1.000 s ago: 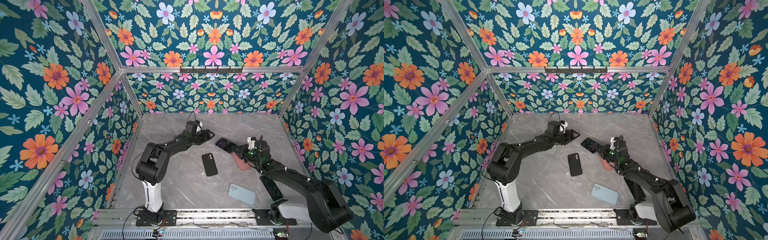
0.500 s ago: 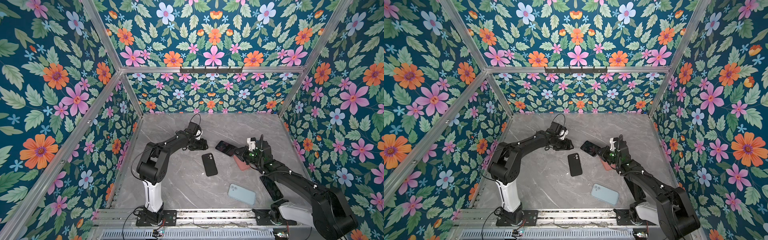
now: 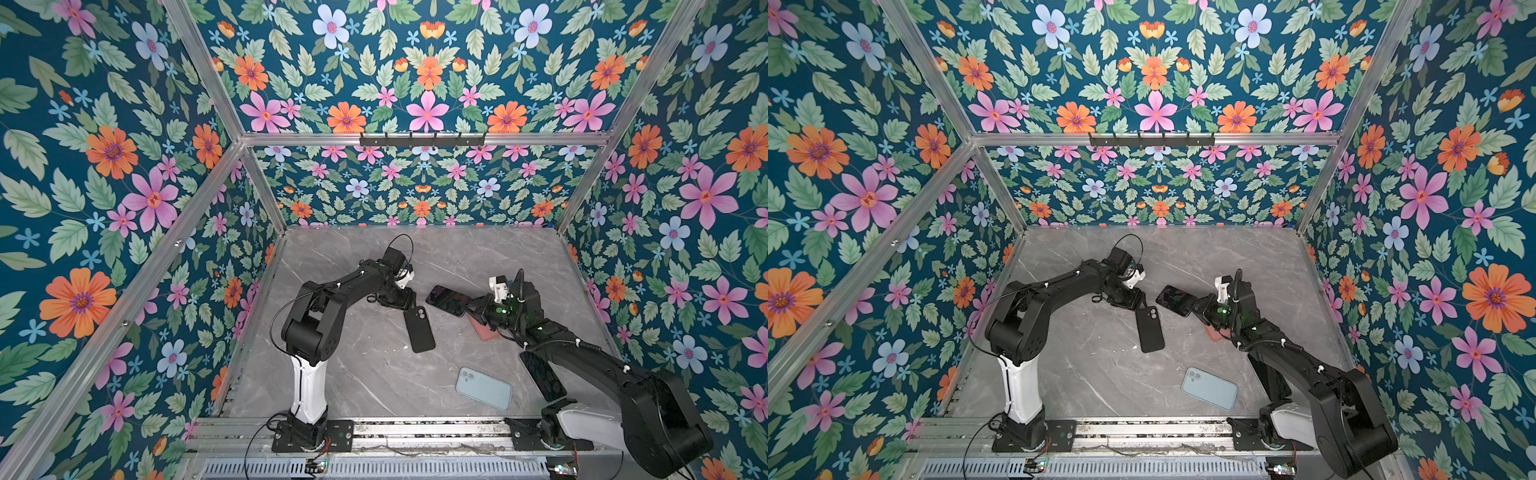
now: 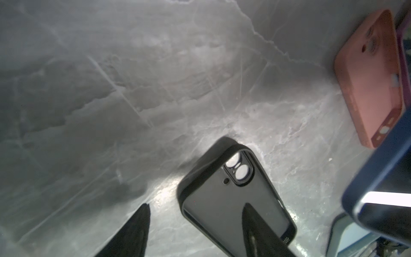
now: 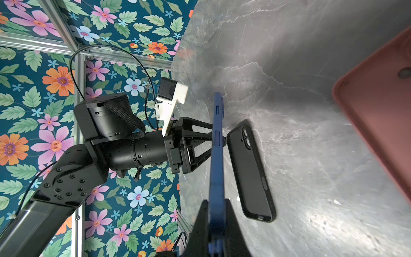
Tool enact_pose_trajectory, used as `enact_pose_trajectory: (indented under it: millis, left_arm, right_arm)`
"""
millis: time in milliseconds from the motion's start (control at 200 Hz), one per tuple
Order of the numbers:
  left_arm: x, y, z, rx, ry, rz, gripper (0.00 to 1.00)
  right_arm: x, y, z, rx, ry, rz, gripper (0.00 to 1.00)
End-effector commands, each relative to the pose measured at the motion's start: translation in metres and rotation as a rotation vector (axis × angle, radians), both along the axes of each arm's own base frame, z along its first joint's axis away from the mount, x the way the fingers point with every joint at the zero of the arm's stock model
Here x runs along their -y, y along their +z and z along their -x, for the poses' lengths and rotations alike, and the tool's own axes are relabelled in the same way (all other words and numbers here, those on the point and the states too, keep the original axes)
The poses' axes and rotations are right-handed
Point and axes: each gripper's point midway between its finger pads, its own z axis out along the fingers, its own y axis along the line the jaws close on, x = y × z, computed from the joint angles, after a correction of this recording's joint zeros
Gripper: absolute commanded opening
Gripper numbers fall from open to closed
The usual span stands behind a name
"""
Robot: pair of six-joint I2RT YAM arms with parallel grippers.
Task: Put the phone into the phone case
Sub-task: 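Reach the left gripper down to the black case and grip its edge, then lift the black case with the left gripper while right gripper brings the phone toward it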
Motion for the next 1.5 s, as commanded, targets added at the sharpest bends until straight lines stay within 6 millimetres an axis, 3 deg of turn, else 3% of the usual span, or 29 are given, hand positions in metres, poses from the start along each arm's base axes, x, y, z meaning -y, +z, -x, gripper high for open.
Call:
enact_pose_trajectory:
  millis: [0, 175, 360, 530, 965, 1245, 1440, 1495]
  left_arm:
    - [0.001, 0.003, -0.007, 0.051, -0.065, -0.035, 0.66]
    - [0.022, 0.003, -0.013, 0.061, -0.096, 0.006, 0.61]
    - [0.022, -0.008, -0.004, 0.026, -0.114, -0.014, 0.56]
    - [0.022, -0.012, -0.002, 0.023, -0.111, -0.008, 0.49]
    - [0.005, -0.026, 0.002, 0.021, -0.071, -0.066, 0.29]
    - [-0.011, -0.031, 0.007, 0.036, -0.005, -0.111, 0.20]
    - [-0.024, -0.024, 0.014, 0.063, 0.053, -0.129, 0.16]
    - [-0.030, -0.021, 0.016, 0.068, 0.097, -0.141, 0.10]
  right_arm:
    - [-0.007, 0.013, -0.005, 0.058, 0.029, -0.034, 0.00]
    - [-0.007, 0.014, -0.005, 0.055, 0.035, -0.045, 0.00]
    - [0.008, 0.013, -0.007, 0.049, -0.010, -0.058, 0.00]
    - [0.013, 0.025, -0.007, 0.068, -0.009, -0.079, 0.00]
    - [0.015, 0.011, 0.002, 0.021, -0.007, -0.061, 0.00]
    - [0.001, 0.012, 0.006, 0.023, 0.036, -0.048, 0.00]
    - [-0.004, 0.008, 0.013, 0.019, 0.067, -0.042, 0.00]
    - [-0.006, 0.008, 0.016, 0.012, 0.078, -0.042, 0.00]
